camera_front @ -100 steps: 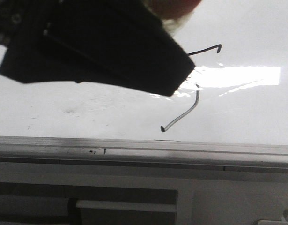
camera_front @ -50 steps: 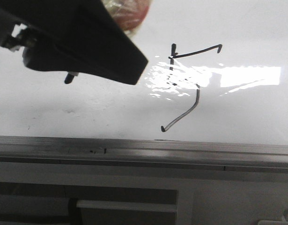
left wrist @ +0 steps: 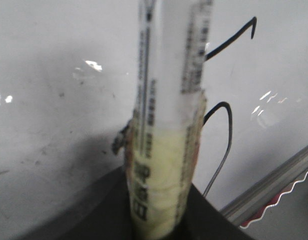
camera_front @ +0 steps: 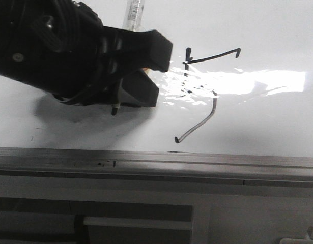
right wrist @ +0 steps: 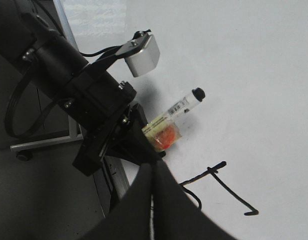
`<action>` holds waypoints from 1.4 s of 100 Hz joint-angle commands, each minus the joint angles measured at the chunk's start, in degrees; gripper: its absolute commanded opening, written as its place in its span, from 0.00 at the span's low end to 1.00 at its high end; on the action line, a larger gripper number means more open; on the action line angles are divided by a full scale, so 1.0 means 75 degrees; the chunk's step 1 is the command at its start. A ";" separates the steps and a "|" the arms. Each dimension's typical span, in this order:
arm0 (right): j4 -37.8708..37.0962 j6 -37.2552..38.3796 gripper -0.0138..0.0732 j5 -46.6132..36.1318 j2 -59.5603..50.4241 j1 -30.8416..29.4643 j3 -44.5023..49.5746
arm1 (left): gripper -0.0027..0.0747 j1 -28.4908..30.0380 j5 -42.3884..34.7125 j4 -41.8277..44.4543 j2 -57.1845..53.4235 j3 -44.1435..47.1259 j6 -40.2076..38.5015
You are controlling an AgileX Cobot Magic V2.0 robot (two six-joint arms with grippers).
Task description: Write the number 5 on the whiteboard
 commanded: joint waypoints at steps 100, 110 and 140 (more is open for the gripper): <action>0.0251 0.0056 0.09 -0.0290 -0.0063 -0.0043 -0.0196 | 0.38 0.0536 -0.1037 -0.0894 0.0425 -0.0194 -0.0065; 0.0251 0.0109 0.09 -0.0290 -0.0063 -0.0043 -0.0196 | 0.43 0.0536 -0.0999 -0.0894 0.0425 -0.0194 -0.0065; 0.0251 0.0108 0.09 -0.0276 -0.0063 -0.0043 -0.0196 | 0.54 0.0536 -0.0935 -0.0894 0.0489 -0.0194 -0.0065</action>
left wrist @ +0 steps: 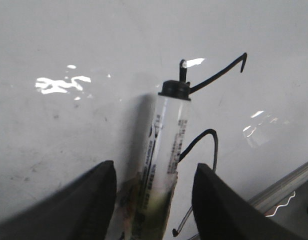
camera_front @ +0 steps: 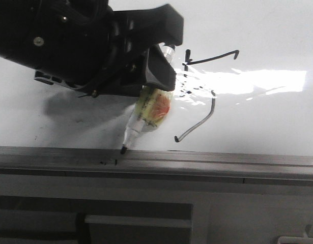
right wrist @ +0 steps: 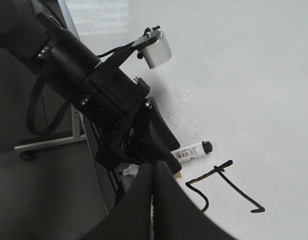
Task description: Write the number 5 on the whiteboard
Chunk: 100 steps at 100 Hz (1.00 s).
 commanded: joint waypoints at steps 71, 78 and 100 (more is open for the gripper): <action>0.0211 0.0025 0.09 -0.0341 -0.0168 -0.0040 -0.0196 | 0.56 0.0409 -0.1149 0.0751 -0.2872 0.0031 0.0606; -0.0022 0.0025 0.09 -0.0320 -0.0401 -0.0040 -0.0186 | 0.35 0.0409 -0.1130 0.0751 -0.3612 0.0099 0.1610; -0.1378 0.1088 0.11 -0.1740 -0.2089 -0.0040 0.0674 | 0.01 0.0409 -0.0592 0.0751 -0.5876 0.0902 0.2823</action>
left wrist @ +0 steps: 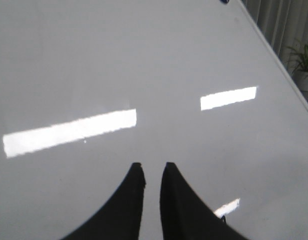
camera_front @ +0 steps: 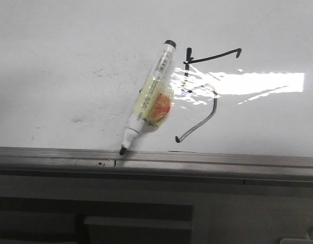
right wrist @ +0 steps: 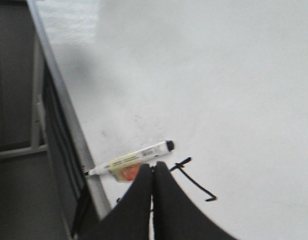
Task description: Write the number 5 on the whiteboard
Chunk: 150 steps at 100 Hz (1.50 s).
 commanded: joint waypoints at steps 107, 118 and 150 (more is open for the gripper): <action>-0.0239 0.0391 0.11 -0.1837 -0.2795 -0.0040 0.2118 | 0.01 0.0001 0.0432 0.0101 -0.2276 0.2115 0.0277; -0.0239 0.0391 0.11 -0.1837 -0.2795 -0.0040 0.2118 | 0.01 0.0039 0.0108 0.0955 -0.2888 0.2609 0.0277; -0.0239 0.0391 0.11 -0.1837 -0.2795 -0.0040 0.2118 | 0.01 0.1973 0.0469 0.3585 -0.5154 0.4688 -0.3113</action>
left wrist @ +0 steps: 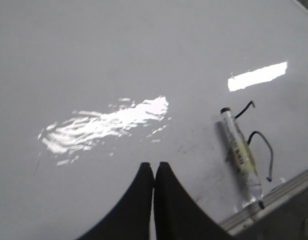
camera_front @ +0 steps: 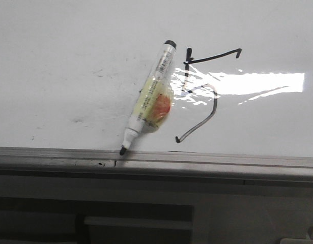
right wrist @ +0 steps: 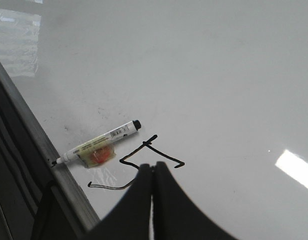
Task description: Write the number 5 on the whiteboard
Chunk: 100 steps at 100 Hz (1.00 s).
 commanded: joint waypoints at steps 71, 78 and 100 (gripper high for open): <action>0.0167 0.0002 0.11 -0.0517 0.0078 -0.0040 -0.0187 | 0.01 0.2322 0.2745 0.0572 -0.1200 0.0484 -0.1563; 0.0167 0.0002 0.11 -0.0517 0.0078 -0.0040 -0.0187 | 0.01 0.2322 0.2745 0.0572 -0.1200 0.0484 -0.1563; 0.0167 0.0002 0.11 -0.0517 0.0078 -0.0040 -0.0187 | 0.01 0.2322 0.2745 0.0572 -0.1200 0.0484 -0.1563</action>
